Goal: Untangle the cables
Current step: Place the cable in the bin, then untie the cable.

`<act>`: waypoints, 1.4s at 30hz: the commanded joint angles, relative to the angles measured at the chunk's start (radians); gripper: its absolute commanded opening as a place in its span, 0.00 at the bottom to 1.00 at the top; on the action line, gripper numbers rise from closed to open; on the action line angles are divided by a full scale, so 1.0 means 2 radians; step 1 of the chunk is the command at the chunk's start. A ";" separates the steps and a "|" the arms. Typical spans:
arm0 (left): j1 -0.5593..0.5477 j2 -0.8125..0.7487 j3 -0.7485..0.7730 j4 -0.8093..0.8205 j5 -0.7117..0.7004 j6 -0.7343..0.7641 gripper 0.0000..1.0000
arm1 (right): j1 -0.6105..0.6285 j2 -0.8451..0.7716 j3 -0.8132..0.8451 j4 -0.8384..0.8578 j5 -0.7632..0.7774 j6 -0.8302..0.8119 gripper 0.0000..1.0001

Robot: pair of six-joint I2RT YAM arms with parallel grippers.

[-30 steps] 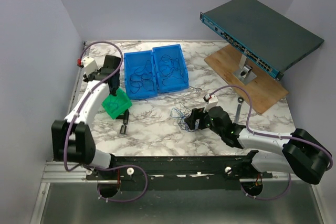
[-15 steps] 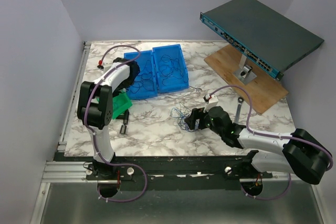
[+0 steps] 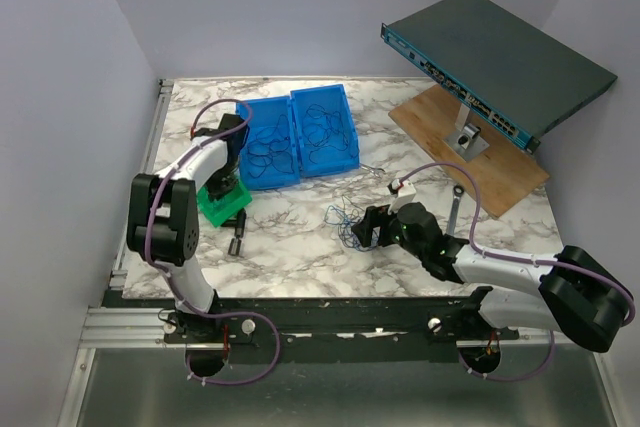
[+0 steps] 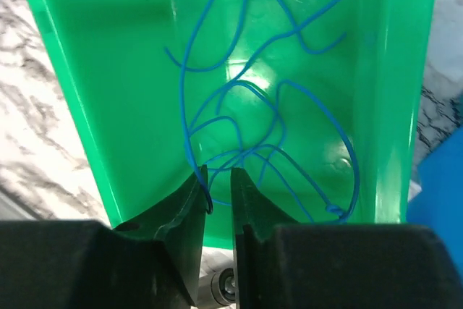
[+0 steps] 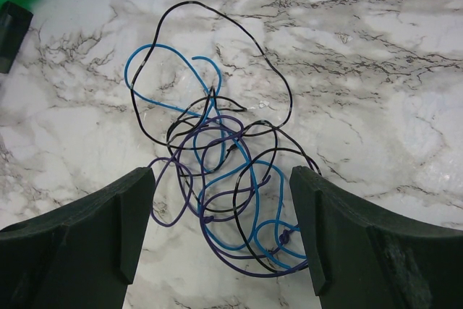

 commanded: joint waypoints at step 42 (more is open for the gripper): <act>-0.185 -0.581 -0.495 0.632 0.325 0.154 0.99 | -0.064 0.066 0.149 -0.229 -0.039 -0.007 0.81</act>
